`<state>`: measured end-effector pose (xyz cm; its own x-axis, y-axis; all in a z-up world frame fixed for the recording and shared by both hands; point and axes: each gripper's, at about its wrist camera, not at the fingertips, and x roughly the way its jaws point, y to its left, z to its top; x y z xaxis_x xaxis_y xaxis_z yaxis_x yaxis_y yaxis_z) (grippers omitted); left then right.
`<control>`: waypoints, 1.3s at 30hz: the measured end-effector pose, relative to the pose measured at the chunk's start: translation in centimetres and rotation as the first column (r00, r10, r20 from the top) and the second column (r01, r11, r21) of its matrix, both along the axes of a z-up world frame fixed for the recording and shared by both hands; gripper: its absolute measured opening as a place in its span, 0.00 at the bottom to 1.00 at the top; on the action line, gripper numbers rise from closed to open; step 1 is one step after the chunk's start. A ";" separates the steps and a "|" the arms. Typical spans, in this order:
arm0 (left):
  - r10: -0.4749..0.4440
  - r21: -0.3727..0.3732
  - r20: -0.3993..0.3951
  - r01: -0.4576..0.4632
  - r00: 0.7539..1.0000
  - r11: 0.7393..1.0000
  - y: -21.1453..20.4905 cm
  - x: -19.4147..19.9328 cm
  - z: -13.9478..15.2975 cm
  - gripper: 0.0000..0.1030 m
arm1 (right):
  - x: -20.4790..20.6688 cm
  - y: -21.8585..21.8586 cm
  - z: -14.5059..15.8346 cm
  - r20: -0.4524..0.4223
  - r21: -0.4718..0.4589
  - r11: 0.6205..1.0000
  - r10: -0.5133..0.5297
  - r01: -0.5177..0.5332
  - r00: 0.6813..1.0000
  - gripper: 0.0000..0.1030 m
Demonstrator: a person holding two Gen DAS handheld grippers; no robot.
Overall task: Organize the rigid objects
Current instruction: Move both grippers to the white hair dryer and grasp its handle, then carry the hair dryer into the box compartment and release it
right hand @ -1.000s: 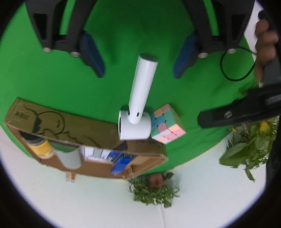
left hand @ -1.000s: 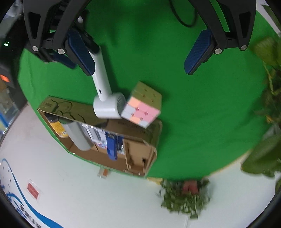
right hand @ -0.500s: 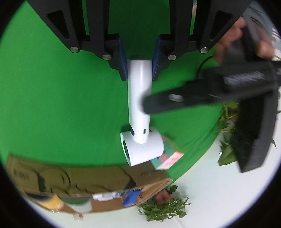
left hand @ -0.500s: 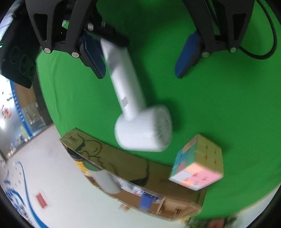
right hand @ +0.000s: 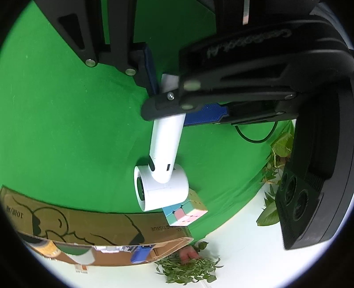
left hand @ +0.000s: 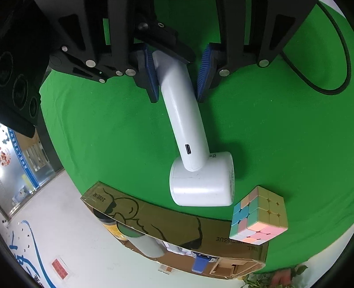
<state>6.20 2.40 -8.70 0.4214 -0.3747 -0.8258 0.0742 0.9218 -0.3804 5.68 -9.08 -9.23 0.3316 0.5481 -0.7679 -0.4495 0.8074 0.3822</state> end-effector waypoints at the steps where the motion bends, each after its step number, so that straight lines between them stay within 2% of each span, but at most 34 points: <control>1: 0.003 -0.003 0.000 -0.003 1.000 1.000 0.1 0.0 0.0 0.30 | -0.1 0.1 0.0 0.006 -0.009 1.000 0.000 0.001 1.000 0.30; 4: 0.012 0.000 0.004 -0.012 1.000 1.000 0.0 0.4 0.0 0.29 | -0.2 0.2 0.1 0.008 -0.012 1.000 -0.002 0.003 1.000 0.30; 9: 0.015 0.004 0.054 -0.015 0.998 1.000 0.0 0.3 1.3 0.28 | -0.2 0.5 0.7 0.042 -0.002 1.000 -0.012 0.012 0.999 0.30; 15: 0.033 -0.001 0.139 -0.033 0.990 0.999 1.2 0.9 4.8 0.28 | 0.7 0.9 3.6 0.144 0.010 1.000 -0.012 0.011 0.990 0.30; 21: 0.049 0.000 0.220 -0.051 0.974 0.999 3.1 3.4 8.7 0.28 | 3.4 2.6 6.7 0.234 0.014 1.000 0.002 -0.006 0.972 0.30; 26: 0.053 0.020 0.290 -0.061 0.956 0.998 5.4 6.6 12.5 0.28 | 6.7 4.1 9.5 0.298 0.024 1.000 0.010 -0.018 0.954 0.30; 30: 0.063 0.036 0.300 -0.078 0.952 0.996 7.3 10.3 15.1 0.27 | 10.3 5.7 11.2 0.324 0.047 0.998 0.013 -0.030 0.946 0.30; 34: 0.044 0.058 0.306 -0.065 0.951 0.996 8.8 14.7 16.6 0.26 | 13.2 7.4 12.3 0.358 0.027 1.000 -0.003 -0.007 0.934 0.30; 39: 0.028 0.078 0.265 -0.050 0.964 0.996 10.3 21.5 16.7 0.26 | 18.2 9.1 12.0 0.321 0.039 0.999 -0.022 0.010 0.947 0.30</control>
